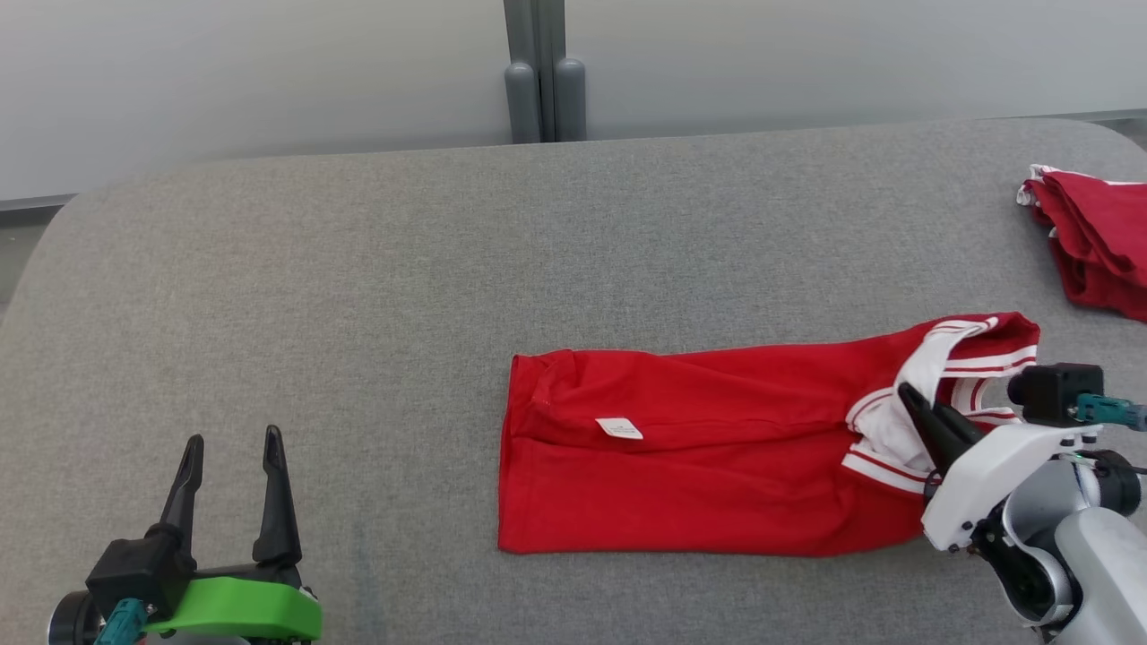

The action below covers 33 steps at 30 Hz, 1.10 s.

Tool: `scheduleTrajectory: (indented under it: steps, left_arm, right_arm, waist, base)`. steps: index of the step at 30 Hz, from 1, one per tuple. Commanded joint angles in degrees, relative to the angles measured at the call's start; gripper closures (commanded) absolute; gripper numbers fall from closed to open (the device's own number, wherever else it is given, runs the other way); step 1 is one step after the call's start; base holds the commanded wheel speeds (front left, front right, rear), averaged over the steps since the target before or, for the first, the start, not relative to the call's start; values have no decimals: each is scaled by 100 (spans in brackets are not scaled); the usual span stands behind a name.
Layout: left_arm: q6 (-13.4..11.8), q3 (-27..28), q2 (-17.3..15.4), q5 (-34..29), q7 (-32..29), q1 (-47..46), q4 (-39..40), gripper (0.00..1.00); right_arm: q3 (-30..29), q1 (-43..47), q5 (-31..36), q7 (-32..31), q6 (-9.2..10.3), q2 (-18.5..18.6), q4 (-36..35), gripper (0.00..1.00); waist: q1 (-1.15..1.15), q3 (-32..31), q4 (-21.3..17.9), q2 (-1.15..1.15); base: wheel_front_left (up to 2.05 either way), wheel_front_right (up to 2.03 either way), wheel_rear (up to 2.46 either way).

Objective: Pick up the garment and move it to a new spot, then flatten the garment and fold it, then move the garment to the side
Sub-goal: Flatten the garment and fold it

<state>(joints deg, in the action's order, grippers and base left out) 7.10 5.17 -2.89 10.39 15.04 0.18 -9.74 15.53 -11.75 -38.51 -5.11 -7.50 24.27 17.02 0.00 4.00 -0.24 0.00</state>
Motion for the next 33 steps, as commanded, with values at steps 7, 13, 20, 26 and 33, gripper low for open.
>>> scheduleTrajectory:
  steps: [7, 13, 20, 26, 33]
  left_arm:
    - [29, -38, -4, -30, 15, 63, -60, 0]
    - [35, -109, -4, -16, 15, 49, -97, 0]
    - [38, -235, -5, 56, 15, -50, -155, 0]
    - [30, -331, -5, 101, 15, -164, -245, 0]
    - [-1, -372, -5, 145, 15, -196, -285, 0]
  right_arm:
    - [274, 102, 201, -392, 3, -460, -741, 100]
    - [646, -110, 317, -515, 3, -858, -917, 100]
    - [1084, -454, 479, -404, 3, -1310, -590, 100]
    - [1349, -758, 549, -196, 3, -1697, -3, 100]
    - [1555, -961, 488, 185, 3, -1888, 545, 0]
  waist:
    - [0, -50, 140, 0]
    - [0, -59, 303, 0]
    - [0, 11, 528, 0]
    - [0, 63, 694, 0]
    - [0, 60, 758, 0]
  base:
    - [0, 0, 0]
    - [0, 0, 0]
    - [0, 0, 0]
    - [0, 0, 0]
    - [0, 0, 0]
